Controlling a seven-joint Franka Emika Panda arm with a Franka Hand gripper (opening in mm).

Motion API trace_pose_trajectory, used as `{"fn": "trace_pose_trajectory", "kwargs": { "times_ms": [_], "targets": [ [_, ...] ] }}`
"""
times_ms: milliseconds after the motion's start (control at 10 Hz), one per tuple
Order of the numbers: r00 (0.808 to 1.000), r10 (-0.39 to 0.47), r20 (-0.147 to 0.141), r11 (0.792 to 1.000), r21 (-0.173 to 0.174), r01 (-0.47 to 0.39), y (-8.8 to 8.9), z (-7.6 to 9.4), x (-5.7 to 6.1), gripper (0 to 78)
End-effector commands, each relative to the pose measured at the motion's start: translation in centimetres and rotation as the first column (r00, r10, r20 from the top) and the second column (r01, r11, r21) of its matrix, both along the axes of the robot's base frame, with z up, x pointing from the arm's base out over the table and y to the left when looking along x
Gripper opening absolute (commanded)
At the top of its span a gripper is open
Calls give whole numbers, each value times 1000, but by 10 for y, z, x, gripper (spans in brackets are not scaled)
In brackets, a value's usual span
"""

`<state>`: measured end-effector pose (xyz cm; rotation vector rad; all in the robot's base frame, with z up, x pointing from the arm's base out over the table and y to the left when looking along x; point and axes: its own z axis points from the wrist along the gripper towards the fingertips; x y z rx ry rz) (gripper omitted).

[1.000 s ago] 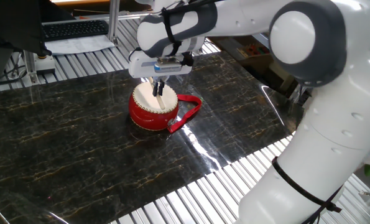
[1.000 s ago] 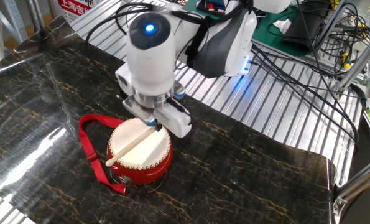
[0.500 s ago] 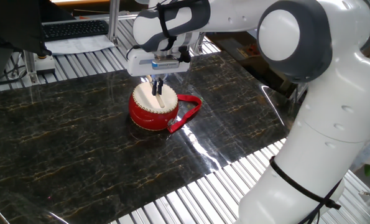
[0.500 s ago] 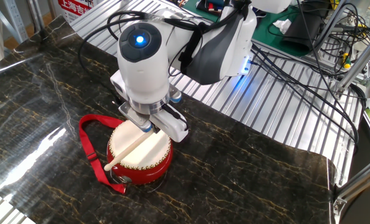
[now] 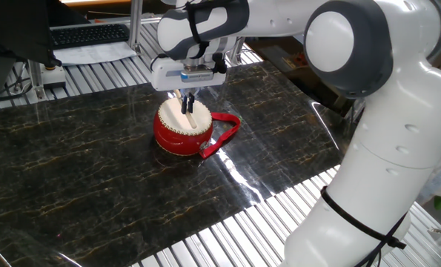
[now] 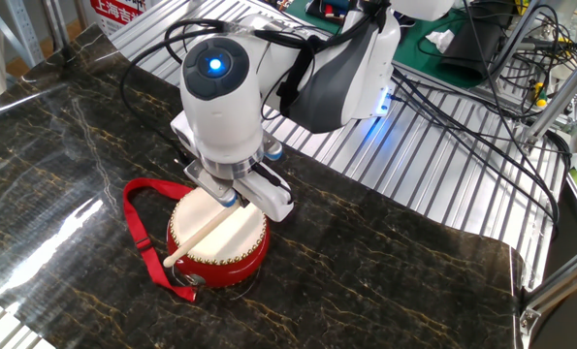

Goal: Play the drum

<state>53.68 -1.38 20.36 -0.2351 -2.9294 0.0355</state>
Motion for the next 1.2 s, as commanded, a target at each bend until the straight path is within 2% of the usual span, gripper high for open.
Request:
{"fn": "trace_pose_trajectory", "kwargs": {
  "times_ms": [100, 600, 1200],
  "targets": [
    [1000, -1, -8, 1000, -3, 1, 0, 1, 1, 11],
    [1000, 3, -13, 1000, -9, -4, 0, 1, 1, 11],
    [1000, -4, -6, 1000, -11, 4, 0, 1, 1, 11]
  ]
}}
